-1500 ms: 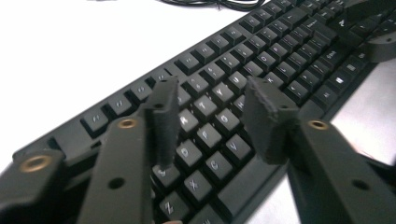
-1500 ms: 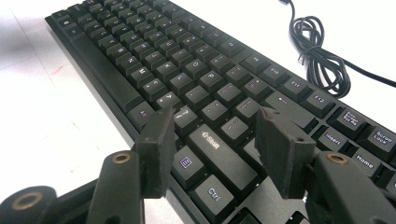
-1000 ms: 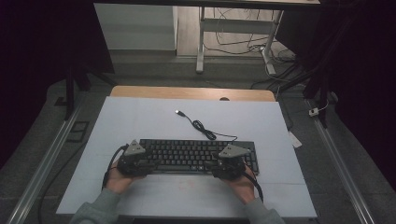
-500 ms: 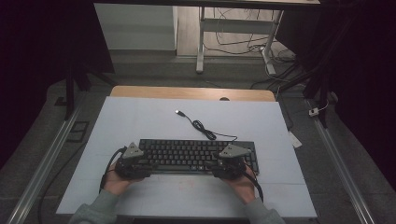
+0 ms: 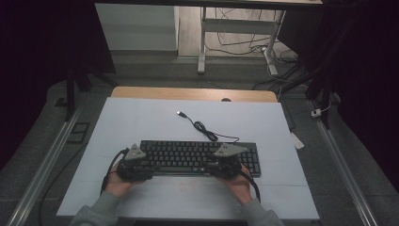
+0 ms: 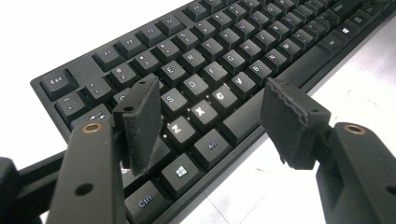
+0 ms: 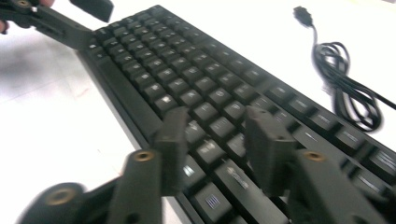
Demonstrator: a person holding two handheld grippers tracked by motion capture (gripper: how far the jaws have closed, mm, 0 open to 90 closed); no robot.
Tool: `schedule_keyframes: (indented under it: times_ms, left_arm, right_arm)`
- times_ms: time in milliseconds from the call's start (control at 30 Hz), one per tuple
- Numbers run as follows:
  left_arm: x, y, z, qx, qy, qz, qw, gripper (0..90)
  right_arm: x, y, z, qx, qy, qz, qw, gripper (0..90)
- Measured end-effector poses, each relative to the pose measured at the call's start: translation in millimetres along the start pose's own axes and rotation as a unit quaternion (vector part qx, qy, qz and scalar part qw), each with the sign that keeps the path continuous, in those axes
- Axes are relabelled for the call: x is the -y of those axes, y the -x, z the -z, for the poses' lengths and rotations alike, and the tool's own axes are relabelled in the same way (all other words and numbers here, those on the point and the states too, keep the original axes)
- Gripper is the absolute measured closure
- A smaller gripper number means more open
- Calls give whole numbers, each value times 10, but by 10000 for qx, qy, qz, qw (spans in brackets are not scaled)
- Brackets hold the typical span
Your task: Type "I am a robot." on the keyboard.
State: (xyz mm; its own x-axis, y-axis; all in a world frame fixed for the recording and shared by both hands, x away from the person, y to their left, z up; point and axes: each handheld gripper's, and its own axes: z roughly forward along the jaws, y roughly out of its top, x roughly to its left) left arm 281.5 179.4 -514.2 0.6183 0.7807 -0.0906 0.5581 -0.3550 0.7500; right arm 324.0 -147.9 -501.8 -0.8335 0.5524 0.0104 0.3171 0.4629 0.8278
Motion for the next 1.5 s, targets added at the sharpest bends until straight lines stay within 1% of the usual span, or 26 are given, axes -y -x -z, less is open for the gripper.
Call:
schedule_keyframes:
  times_ms: [133,200,233,433,567,867,1133,1267,1333,1500]
  left_arm:
    - [1,-1,-2,2,-6,1,10000,381]
    - [1,2,-8,3,-24,-19,10000,380]
    - [1,4,-11,2,-31,-23,10000,379]
    - [1,9,-11,3,-25,-31,10000,377]
    - [1,9,-13,8,-34,-28,10000,377]
    - [4,10,-19,-1,-55,-48,10000,375]
    - [9,13,-30,17,-87,-71,9999,372]
    - [9,14,-31,14,-89,-73,9999,371]
    - [10,14,-28,10,-82,-72,9999,371]
    - [10,10,-30,3,-94,-72,9999,371]
  right_arm:
    - [-67,-37,-90,-160,-137,87,9997,832]
    - [-94,-53,-137,-188,-225,132,9995,887]
    - [-104,-59,-162,-180,-271,173,9993,895]
    - [-112,-78,-303,-177,-468,157,9986,896]
    - [-99,-72,-340,-143,-546,139,9983,895]
    - [-82,-59,-366,-77,-635,126,9979,896]
    - [-75,-64,-378,-94,-626,116,9979,896]
    - [-61,-65,-396,-86,-706,94,9974,897]
    - [-59,-67,-394,-67,-694,96,9975,897]
    - [-76,-83,-364,-14,-623,190,9979,897]
